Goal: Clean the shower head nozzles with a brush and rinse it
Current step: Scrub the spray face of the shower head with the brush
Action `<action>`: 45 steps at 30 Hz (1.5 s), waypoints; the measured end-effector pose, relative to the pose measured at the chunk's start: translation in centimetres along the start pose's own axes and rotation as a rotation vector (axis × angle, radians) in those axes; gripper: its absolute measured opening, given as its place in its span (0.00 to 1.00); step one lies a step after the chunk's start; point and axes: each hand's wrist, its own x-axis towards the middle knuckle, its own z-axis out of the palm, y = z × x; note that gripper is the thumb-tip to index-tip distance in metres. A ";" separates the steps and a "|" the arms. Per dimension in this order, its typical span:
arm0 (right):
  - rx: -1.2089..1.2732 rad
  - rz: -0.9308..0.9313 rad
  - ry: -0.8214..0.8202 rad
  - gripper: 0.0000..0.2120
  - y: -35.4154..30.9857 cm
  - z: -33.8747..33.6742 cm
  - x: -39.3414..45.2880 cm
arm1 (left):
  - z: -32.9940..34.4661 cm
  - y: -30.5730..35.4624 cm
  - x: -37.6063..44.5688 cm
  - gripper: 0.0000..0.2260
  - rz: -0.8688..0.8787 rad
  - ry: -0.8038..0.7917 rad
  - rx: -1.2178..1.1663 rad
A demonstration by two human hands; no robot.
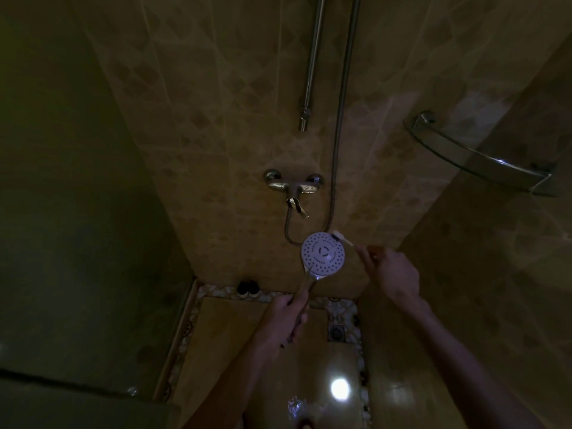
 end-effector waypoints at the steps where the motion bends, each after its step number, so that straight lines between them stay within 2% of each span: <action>1: 0.031 0.019 0.001 0.26 0.0 0.2 -0.1 | 0.0 0.1 0.0 0.18 0.001 -0.004 -0.006; 4: 0.070 0.004 -0.032 0.26 -0.9 2.1 -2.8 | -0.1 0.0 0.1 0.17 -0.005 0.000 -0.022; 8: 0.040 -0.111 0.010 0.30 -1.8 3.2 -5.0 | -0.1 0.1 0.2 0.16 -0.014 0.014 -0.033; 15: 0.098 0.071 0.043 0.25 -0.9 1.3 -0.9 | 0.3 0.6 -0.2 0.14 -0.026 0.013 -0.064; 22: 0.022 -0.126 0.054 0.25 -2.4 3.5 -5.5 | 0.1 0.9 -0.6 0.13 -0.022 0.034 -0.096; 25: 0.112 -0.034 0.020 0.24 -1.9 2.0 -3.6 | 0.2 1.1 -0.9 0.13 -0.005 0.011 -0.102; 28: 0.194 0.075 0.057 0.22 -1.3 0.9 -2.4 | 0.4 1.4 -1.0 0.13 0.006 -0.005 -0.127; 34: 0.040 -0.099 0.022 0.21 -2.5 2.9 -6.2 | 0.0 1.1 -0.3 0.13 -0.013 0.001 -0.187; 40: 0.261 0.106 0.020 0.22 -2.0 0.4 -2.9 | 0.2 1.2 0.3 0.14 -0.024 -0.034 -0.163; 45: 0.258 0.095 -0.029 0.21 -2.7 1.9 -5.4 | 0.2 1.3 0.3 0.14 -0.018 -0.023 -0.170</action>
